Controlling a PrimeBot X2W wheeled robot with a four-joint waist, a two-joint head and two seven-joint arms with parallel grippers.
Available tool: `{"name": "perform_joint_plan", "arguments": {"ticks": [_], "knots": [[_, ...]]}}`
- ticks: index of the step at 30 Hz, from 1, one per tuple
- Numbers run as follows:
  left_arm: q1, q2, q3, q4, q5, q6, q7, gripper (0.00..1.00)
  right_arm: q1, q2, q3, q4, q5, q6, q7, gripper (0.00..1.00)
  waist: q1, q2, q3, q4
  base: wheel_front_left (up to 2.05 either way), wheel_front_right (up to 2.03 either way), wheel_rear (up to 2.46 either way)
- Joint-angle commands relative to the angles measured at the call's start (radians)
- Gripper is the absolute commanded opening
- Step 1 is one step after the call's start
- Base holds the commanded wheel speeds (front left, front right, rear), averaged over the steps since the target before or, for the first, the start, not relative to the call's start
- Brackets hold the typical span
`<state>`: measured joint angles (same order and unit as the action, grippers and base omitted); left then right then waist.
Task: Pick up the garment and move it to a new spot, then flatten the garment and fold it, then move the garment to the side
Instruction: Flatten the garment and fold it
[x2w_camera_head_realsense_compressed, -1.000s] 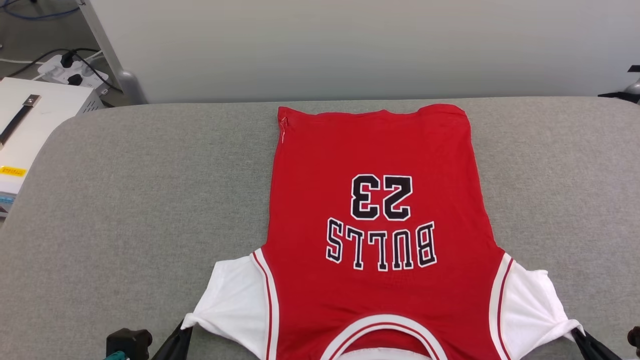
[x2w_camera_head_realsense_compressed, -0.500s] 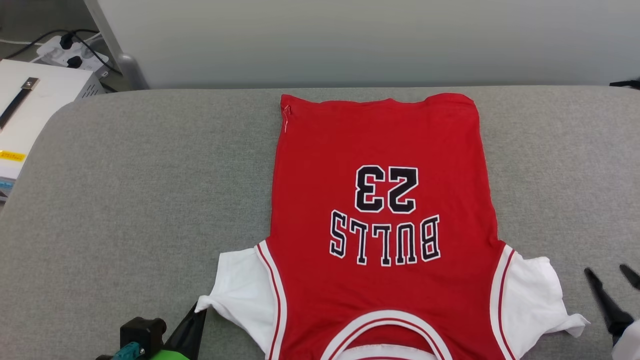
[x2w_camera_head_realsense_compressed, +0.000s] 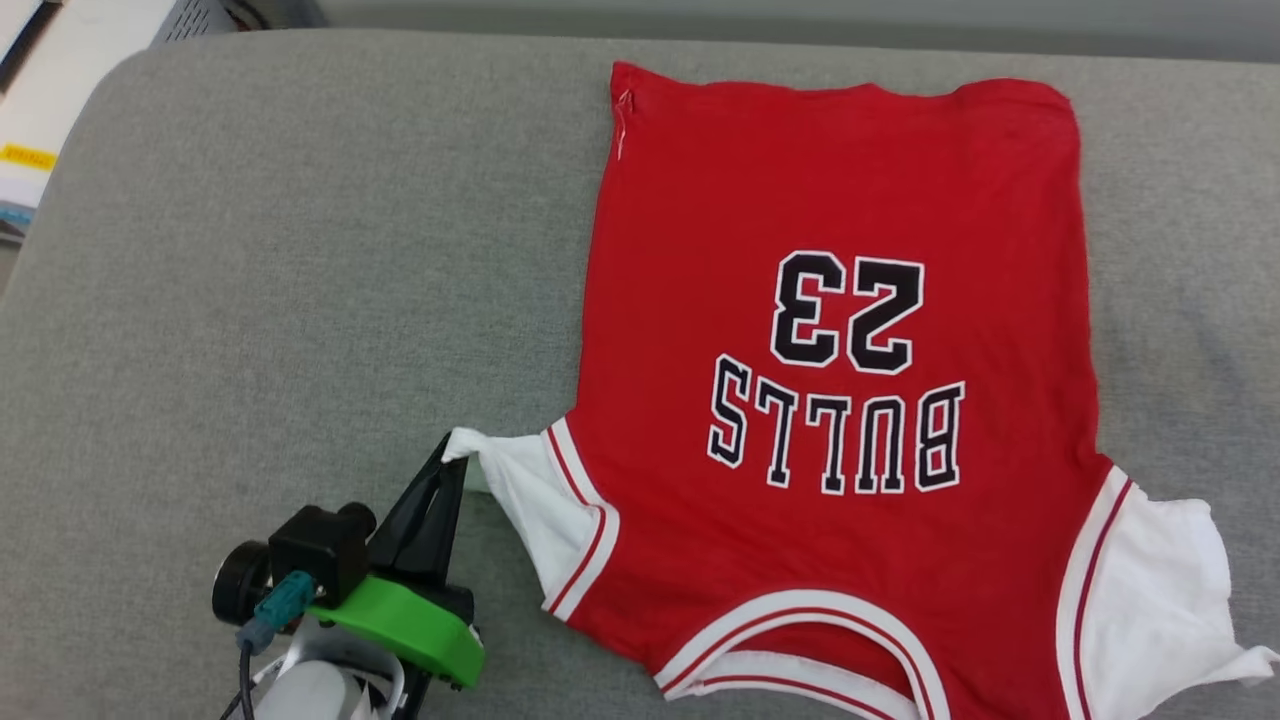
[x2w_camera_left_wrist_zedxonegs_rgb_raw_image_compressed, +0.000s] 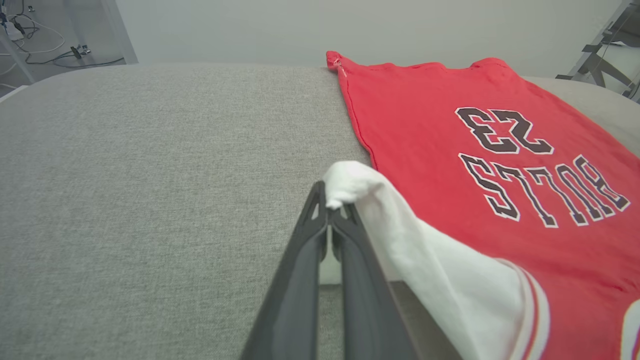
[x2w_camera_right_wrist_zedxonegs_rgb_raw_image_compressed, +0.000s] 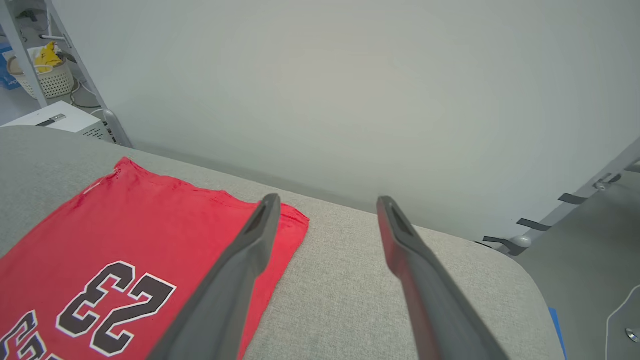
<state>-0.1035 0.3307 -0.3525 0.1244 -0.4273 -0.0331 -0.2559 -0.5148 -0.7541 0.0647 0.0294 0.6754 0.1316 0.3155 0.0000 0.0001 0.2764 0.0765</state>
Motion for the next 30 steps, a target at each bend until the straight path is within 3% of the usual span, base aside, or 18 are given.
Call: {"name": "perform_joint_plan", "arguments": {"ticks": [1,9,13,21,30], "knots": [[-0.022,-0.013,0.004,-0.013,0.015,-0.01,-0.006,0.0,-0.069,-0.007,0.02,0.019,0.02,-0.001,0.051,1.0,0.0,-0.0001,0.11,0.078,0.0,0.0,0.0],[-0.081,-0.069,-0.004,-0.071,0.076,-0.042,-0.006,0.0,-0.409,-0.014,0.144,0.237,0.062,-0.001,0.498,1.0,0.0,-0.0001,0.25,0.153,0.0,0.0,0.0],[-0.106,-0.096,-0.007,-0.097,0.099,-0.056,-0.006,0.0,-0.523,0.01,0.157,0.332,0.011,-0.001,0.625,1.0,0.0,-0.0001,0.307,0.183,0.0,0.0,0.0],[-0.133,-0.131,0.004,-0.143,0.132,-0.076,-0.006,0.0,-0.638,0.078,0.143,0.463,-0.102,-0.001,0.711,1.0,0.0,-0.0001,0.401,0.216,0.0,0.0,0.0],[-0.153,-0.162,0.011,-0.141,0.147,-0.09,-0.006,0.0,-0.598,0.118,0.134,0.577,-0.162,-0.001,0.738,1.0,0.0,-0.0001,0.419,0.221,0.0,0.0,0.0]]}}
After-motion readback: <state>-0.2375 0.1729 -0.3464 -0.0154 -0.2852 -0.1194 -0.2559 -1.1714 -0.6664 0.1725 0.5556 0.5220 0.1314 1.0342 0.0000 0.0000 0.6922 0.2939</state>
